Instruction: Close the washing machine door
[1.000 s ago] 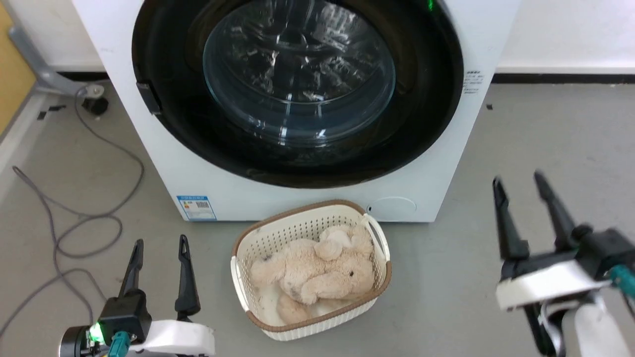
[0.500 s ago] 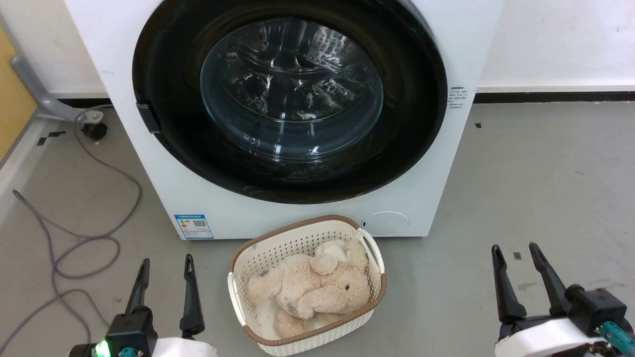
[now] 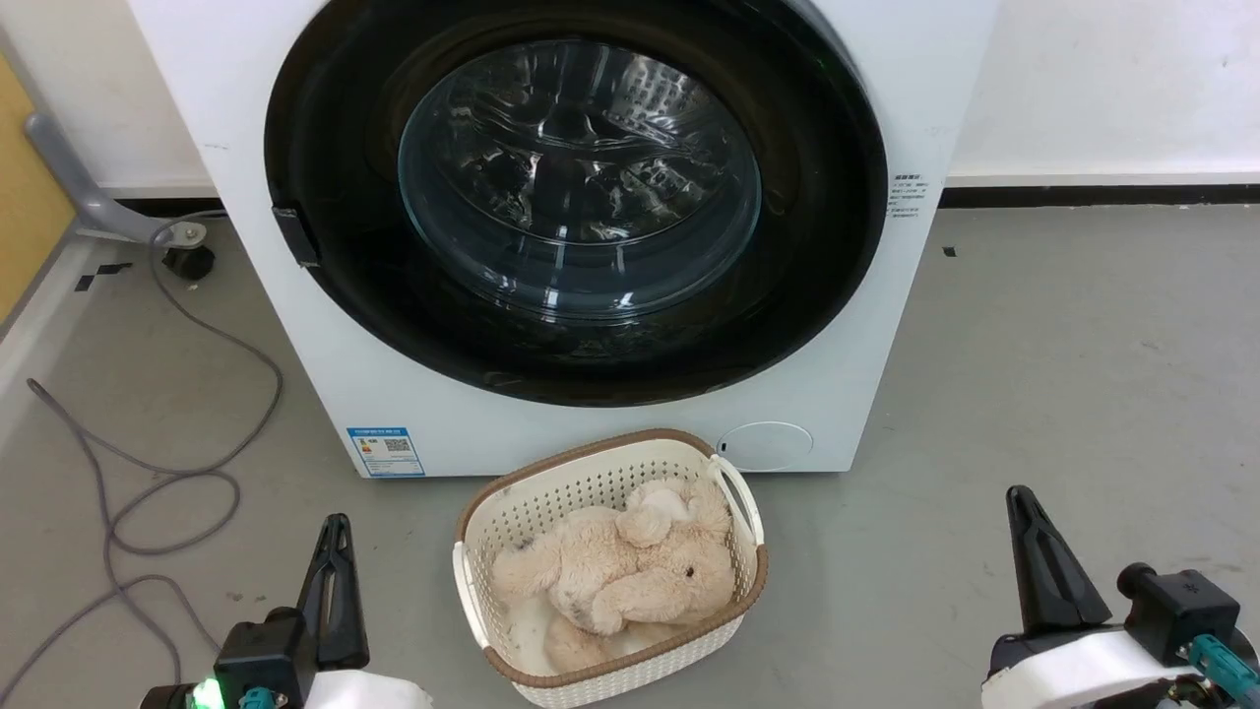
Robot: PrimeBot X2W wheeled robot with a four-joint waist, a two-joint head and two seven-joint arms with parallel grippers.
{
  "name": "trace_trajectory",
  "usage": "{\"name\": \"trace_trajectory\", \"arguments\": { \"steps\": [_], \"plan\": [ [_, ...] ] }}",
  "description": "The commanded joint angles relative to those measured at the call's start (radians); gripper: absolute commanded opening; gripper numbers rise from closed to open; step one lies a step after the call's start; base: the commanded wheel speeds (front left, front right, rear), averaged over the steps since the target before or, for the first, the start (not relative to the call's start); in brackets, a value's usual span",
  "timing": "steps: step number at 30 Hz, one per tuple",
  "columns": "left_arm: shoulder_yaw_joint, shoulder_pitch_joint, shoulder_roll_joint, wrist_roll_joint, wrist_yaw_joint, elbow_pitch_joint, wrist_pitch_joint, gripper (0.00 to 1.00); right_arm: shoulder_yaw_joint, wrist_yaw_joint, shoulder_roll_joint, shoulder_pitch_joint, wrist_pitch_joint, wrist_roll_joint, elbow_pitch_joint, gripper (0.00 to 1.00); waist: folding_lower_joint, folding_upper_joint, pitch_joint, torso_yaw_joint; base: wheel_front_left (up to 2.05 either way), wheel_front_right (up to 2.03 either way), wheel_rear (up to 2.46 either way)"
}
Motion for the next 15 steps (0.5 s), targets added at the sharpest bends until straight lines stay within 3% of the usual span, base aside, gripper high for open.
{"name": "trace_trajectory", "arguments": {
  "steps": [1, 15],
  "plan": [
    [-0.001, -0.006, 0.000, 0.005, -0.004, -0.004, 0.005, 0.00, 0.002, 0.000, 0.000, 0.002, 0.005, -0.009, -0.009, 0.00, 0.0001, 0.0000, 0.000, 0.001, 0.00, 0.00, 0.00],
    [-0.001, -0.013, 0.000, 0.012, -0.016, -0.010, 0.034, 0.00, 0.007, 0.000, 0.001, 0.004, 0.034, -0.026, -0.030, 0.00, 0.0001, 0.0000, 0.001, 0.014, 0.00, 0.00, 0.00]
  ]
}}
